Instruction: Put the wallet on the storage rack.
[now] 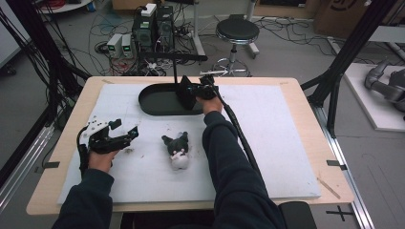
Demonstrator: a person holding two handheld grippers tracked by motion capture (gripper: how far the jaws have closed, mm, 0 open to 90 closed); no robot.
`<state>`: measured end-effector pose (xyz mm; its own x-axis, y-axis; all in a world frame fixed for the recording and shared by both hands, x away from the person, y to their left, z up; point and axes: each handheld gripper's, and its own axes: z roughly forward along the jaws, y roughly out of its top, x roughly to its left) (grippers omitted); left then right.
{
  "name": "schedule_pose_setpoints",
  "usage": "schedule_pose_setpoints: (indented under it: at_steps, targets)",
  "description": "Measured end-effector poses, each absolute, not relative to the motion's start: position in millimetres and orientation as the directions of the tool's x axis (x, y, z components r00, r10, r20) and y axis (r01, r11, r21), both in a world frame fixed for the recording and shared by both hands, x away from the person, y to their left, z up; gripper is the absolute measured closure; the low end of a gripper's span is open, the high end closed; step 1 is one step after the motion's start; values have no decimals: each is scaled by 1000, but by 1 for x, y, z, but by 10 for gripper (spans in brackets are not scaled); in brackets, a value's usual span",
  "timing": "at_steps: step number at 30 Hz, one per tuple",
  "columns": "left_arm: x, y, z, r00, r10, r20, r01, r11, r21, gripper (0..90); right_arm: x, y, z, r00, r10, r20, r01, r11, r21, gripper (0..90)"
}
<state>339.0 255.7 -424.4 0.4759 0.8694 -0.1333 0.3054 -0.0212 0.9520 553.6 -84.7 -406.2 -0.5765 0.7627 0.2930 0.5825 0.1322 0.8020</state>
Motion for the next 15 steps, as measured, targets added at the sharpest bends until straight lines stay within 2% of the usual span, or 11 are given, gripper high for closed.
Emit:
schedule_pose_setpoints:
  at_steps: [4,5,6,7,8,9,10,11,15]
  targets:
    - [339,256,-424,475,870,-133,301,-19,953,202,551,-79,-408,-581,780,233,563,178,807,723]
    - [339,256,-424,475,870,-132,302,-20,953,202,550,-78,-406,-572,811,123,529,250,811,634]
    - [339,256,-424,475,870,-132,302,-20,953,202,550,-78,-406,-572,811,123,529,250,811,634]
    - [339,256,-424,475,870,-133,302,-19,953,202,549,-78,-406,-571,819,55,511,303,804,587]
    - [339,256,-424,476,870,-132,302,-21,953,202,549,-78,-405,-567,823,-27,488,362,794,518]
    - [339,256,-424,475,870,-133,303,-21,953,202,548,-78,-405,-545,823,-161,458,453,765,431]
    - [339,256,-424,475,870,-133,303,-21,953,202,548,-78,-405,-545,823,-161,458,453,765,431]
    - [339,256,-424,475,870,-134,306,-20,952,202,549,-83,-403,-549,821,-155,468,455,758,390]
    - [339,255,-424,477,870,-130,306,-26,952,202,549,-92,-398,-567,817,-111,487,440,755,383]
